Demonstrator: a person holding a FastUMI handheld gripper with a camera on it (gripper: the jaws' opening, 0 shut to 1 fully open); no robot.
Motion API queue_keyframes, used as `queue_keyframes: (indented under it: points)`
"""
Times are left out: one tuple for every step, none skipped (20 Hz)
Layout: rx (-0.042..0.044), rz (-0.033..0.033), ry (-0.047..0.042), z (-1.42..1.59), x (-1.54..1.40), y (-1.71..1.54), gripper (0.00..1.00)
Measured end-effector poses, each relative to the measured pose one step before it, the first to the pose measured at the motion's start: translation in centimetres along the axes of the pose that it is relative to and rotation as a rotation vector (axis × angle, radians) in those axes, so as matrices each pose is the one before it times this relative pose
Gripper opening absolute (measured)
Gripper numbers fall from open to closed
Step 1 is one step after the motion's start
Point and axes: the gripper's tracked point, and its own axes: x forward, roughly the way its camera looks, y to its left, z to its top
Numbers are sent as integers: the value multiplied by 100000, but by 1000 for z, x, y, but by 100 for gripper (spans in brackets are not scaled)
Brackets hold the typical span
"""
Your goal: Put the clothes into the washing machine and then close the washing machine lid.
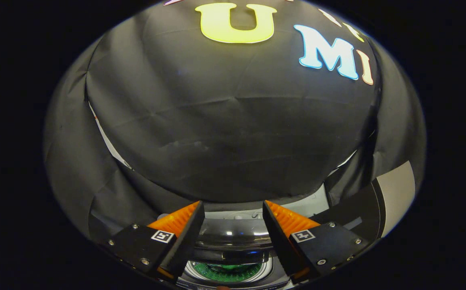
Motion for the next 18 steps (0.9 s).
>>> queue_keyframes:
  points:
    - [229, 321, -820, 53, -187, 89, 90]
    - [-151, 174, -296, -152, -112, 20, 90]
    - [-2, 36, -29, -142, -103, -31, 90]
    - [39, -102, -109, -204, -112, -25, 90]
    - [33, -188, -154, -117, -150, -44, 90]
    - [-58, -25, -192, -218, -335, 64, 90]
    - [-187, 40, -147, -152, -187, -31, 90]
    - [98, -175, -30, -419, -303, 9, 90]
    - [-38, -193, -101, -197, -289, -2, 91]
    - [139, -267, -102, -416, -334, -6, 91]
    - [-102, -125, -258, -241, -315, -35, 90]
    - [-92, -25, -242, -278, -209, 20, 90]
    - [-114, -10, -212, -293, -284, 8, 90]
    - [-20, -86, 44, -494, -246, -33, 90]
    - [53, -167, 93, -314, -273, -55, 90]
    - [-82, -51, 57, -435, -303, 68, 90]
    - [-11, 17, -12, -293, -256, 28, 90]
    - [-54, 34, -97, -418, -161, 10, 91]
